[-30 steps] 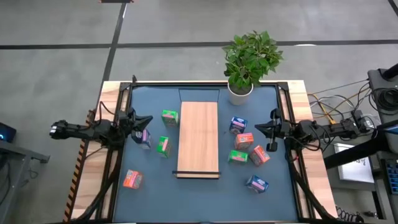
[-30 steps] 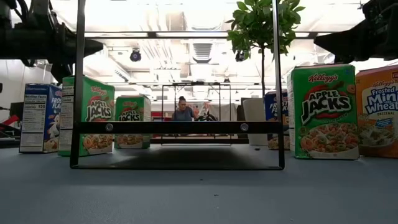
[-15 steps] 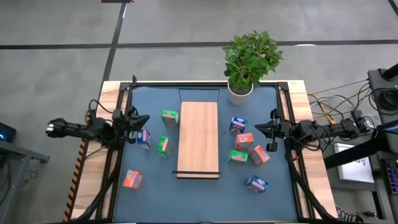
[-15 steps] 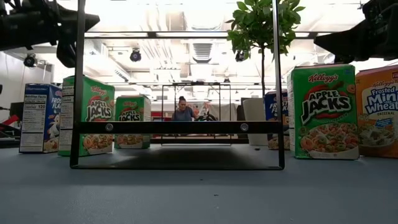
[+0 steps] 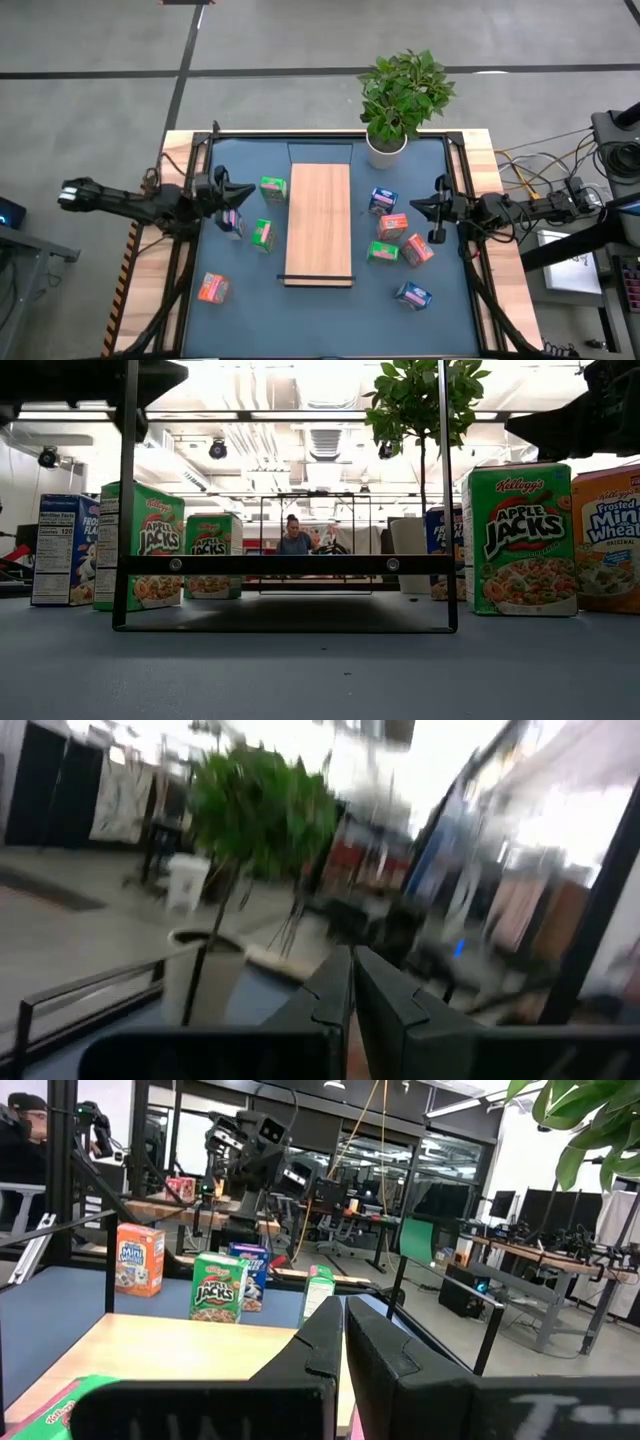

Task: Stack cereal on shelf
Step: Put the top left green cereal box on the shelf

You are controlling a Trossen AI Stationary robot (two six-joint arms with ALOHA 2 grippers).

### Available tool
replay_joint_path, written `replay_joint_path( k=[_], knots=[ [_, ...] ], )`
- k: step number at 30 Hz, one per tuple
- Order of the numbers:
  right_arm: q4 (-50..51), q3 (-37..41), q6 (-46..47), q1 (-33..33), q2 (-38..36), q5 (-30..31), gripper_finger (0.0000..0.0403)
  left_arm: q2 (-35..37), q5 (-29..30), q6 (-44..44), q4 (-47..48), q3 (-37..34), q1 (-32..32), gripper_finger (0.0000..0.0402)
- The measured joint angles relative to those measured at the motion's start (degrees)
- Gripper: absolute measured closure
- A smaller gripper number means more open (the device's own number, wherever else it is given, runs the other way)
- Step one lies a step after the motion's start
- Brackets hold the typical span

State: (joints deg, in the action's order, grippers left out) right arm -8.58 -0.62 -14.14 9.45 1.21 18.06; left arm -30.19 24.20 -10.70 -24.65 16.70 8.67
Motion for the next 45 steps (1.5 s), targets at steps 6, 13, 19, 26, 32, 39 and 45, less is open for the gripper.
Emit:
replay_joint_path(
  k=[6, 13, 19, 26, 32, 39, 45],
  knots=[
    [-0.3, 0.0, 0.0, 0.0, 0.0, 0.0, 0.0394, -11.5, -0.5, 1.2, 32.2, 18.1, -0.8, 0.0399],
    [-0.9, 0.0, 0.0, 0.0, 0.0, 0.0, 0.0394, -27.1, -0.2, 1.8, 67.6, 37.3, -3.6, 0.0334],
    [-1.1, 0.0, 0.0, 0.0, 0.0, 0.0, 0.0394, -37.1, 3.1, 11.3, 76.7, 43.6, -6.3, 0.0222],
    [-1.1, 0.0, 0.0, 0.0, 0.0, 0.0, 0.0394, -43.5, 5.4, 25.2, 76.4, 43.6, -11.5, 0.013],
    [-1.2, 0.0, -0.7, 0.0, 0.0, 0.0, 0.0394, -46.3, -4.3, 28.7, 75.4, 43.6, -19.2, 0.014],
    [-2.7, 0.0, -2.6, 0.0, 0.0, 0.0, 0.0394, -46.6, -14.7, 32.3, 73.1, 43.6, -26.0, 0.0166],
    [-4.2, 0.0, -5.4, 0.0, 0.0, 0.0, 0.0394, -47.5, -17.7, 33.1, 72.7, 43.6, -28.5, 0.0181]
  ],
)
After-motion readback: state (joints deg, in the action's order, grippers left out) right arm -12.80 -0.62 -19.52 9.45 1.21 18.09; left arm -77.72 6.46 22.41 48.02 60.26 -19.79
